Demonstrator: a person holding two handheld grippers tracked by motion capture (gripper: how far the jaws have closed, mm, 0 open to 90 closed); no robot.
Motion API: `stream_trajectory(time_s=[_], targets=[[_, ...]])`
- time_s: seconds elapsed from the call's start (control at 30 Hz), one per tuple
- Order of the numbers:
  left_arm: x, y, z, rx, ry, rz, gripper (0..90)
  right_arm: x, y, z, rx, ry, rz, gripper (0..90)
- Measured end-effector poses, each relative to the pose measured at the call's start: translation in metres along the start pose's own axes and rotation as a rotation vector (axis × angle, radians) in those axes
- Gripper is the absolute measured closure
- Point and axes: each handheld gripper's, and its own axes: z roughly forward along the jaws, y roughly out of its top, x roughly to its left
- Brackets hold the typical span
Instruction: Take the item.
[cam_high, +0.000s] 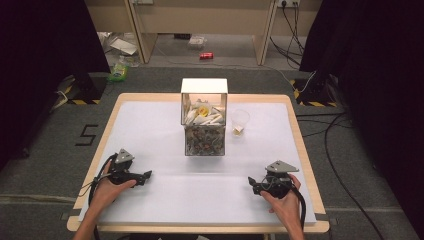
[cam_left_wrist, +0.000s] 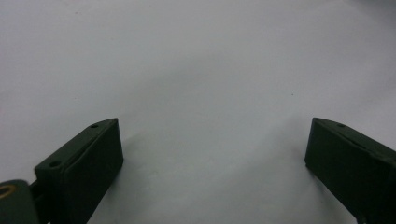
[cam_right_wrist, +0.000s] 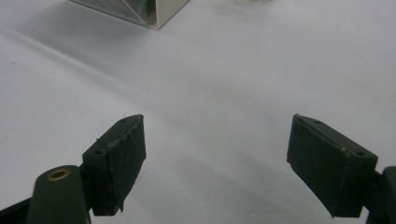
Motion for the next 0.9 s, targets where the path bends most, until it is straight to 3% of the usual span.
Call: stream_trajectory(time_s=[0.9], targets=[[0.0,0.0,0.0,0.0,0.001,0.001,3.4,0.008,-0.023,-0.002,0.066,-0.001,-0.02,19.1]])
